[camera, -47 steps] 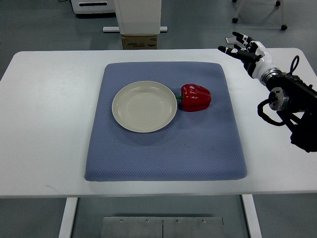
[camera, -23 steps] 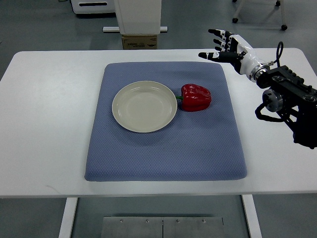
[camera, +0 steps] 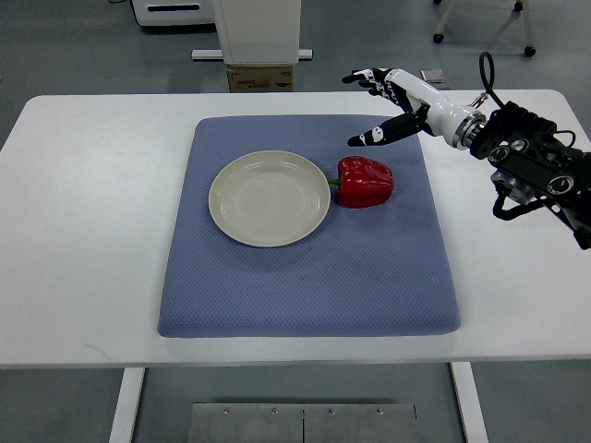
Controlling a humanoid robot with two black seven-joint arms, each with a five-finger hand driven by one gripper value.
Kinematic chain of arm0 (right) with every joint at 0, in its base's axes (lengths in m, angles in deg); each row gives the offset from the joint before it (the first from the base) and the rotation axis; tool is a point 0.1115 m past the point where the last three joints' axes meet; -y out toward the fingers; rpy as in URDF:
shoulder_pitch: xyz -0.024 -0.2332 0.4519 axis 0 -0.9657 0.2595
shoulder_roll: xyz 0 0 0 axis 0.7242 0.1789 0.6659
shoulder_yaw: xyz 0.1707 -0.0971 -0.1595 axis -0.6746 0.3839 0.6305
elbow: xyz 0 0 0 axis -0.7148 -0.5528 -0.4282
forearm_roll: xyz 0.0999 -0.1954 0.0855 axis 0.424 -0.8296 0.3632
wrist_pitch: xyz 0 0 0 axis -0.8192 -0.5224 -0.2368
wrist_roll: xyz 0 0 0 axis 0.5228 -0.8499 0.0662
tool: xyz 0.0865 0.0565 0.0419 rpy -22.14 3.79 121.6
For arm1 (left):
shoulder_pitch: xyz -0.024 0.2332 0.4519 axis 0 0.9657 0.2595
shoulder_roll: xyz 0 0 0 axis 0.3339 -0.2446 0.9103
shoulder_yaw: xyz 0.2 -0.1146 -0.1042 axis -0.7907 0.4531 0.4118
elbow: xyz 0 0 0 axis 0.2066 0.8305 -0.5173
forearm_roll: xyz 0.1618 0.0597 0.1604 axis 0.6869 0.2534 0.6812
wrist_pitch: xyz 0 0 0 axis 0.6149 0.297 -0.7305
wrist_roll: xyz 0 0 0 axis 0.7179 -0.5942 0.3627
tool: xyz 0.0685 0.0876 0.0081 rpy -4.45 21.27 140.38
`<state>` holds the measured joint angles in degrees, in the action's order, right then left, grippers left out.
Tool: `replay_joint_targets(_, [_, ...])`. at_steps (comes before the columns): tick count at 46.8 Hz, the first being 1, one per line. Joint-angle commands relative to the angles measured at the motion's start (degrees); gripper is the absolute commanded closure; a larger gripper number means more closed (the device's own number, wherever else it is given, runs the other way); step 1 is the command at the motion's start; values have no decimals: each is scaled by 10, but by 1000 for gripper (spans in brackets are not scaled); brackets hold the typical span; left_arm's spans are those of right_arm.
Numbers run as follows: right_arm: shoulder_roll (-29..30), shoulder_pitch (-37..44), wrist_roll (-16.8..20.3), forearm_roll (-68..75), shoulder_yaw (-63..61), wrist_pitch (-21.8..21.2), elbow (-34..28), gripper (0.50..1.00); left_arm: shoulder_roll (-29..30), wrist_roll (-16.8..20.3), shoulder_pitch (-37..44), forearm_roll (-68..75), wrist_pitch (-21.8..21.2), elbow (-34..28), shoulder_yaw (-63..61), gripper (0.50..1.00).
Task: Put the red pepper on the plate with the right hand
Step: 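Reach the right hand toward the red bell pepper, then close the right hand fingers around the red bell pepper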
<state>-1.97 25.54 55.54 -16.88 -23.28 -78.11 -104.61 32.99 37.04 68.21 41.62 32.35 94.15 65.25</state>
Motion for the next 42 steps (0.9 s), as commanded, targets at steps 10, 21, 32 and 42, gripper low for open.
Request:
replay_joint_targets(10, [-1,18,-16,-70,61,5,-9,502,0,0,0,0,0,0,0,500])
replay_joint_targets(21, [2,18,-13,-98,110,25,-6,505,0,0,0,0,0,0,0,500])
replay_joint_targets(32, [10,18,-11,-98,137,48,-5,507,0,0,0,0,0,0,0,500])
replay_joint_targets(42, [27,15,4,-98,137,52,-2,507,0,0,0,0,0,0,0,500])
